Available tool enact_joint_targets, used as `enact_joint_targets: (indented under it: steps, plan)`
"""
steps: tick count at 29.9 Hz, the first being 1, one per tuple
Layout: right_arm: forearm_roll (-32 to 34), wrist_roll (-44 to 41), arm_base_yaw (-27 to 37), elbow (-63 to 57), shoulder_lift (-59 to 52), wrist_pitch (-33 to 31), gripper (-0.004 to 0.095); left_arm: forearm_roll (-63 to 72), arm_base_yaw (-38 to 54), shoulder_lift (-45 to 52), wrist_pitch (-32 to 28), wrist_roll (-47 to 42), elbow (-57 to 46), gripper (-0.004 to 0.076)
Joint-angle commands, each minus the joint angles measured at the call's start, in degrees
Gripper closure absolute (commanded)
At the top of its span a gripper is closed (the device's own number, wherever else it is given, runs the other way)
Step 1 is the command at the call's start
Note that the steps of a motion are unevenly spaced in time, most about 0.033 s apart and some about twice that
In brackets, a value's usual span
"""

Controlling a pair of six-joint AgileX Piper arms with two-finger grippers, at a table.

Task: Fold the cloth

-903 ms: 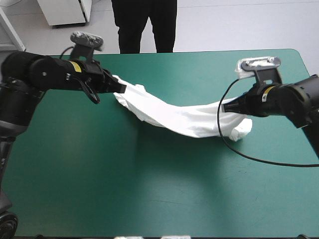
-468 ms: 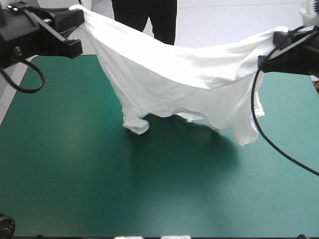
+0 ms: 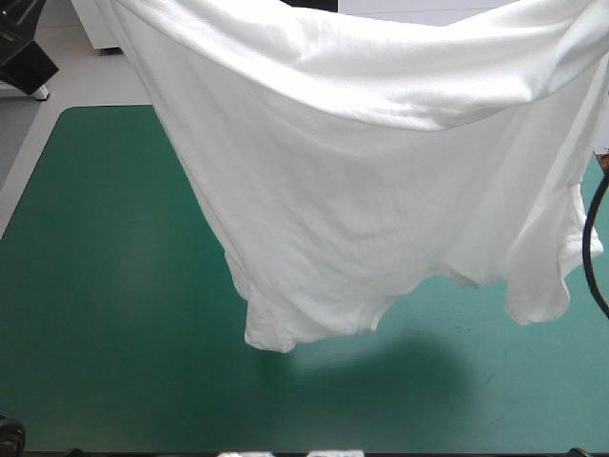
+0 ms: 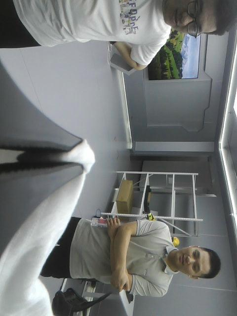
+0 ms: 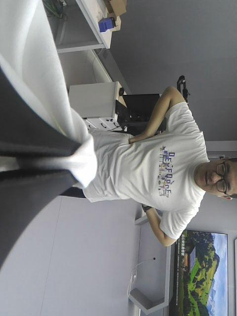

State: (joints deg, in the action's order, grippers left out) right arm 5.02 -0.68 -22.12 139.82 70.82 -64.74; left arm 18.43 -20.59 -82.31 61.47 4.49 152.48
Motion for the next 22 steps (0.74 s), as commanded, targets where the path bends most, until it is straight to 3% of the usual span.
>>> enact_joint_targets:
  steps: [1, 5, 10, 17, 22]
  plan:
    - [0.26, 0.68, 0.29, 0.52, 1.81, 3.27, 0.0923, -2.02, -0.28, -0.37, -5.31, -0.24, 0.68, 0.0734]
    - [2.59, -1.35, 0.29, -1.1, 6.04, 2.85, 0.0924, -7.81, -0.28, -3.37, -5.39, -0.24, 0.68, 0.0734]
    - [11.19, -4.87, 0.29, -1.82, 13.49, 7.16, 0.0925, -16.7, -0.28, -10.44, -8.76, -0.24, 0.35, 0.0734]
    - [18.38, -8.81, 0.29, -1.82, 22.67, 24.79, 0.0925, -19.94, 0.24, -18.83, -25.99, -0.37, 0.35, 0.0734]
    - [22.66, -12.73, 0.29, -1.82, 25.21, 30.69, 0.0925, -20.48, 0.24, -20.72, -36.38, 0.29, 0.35, 0.0734]
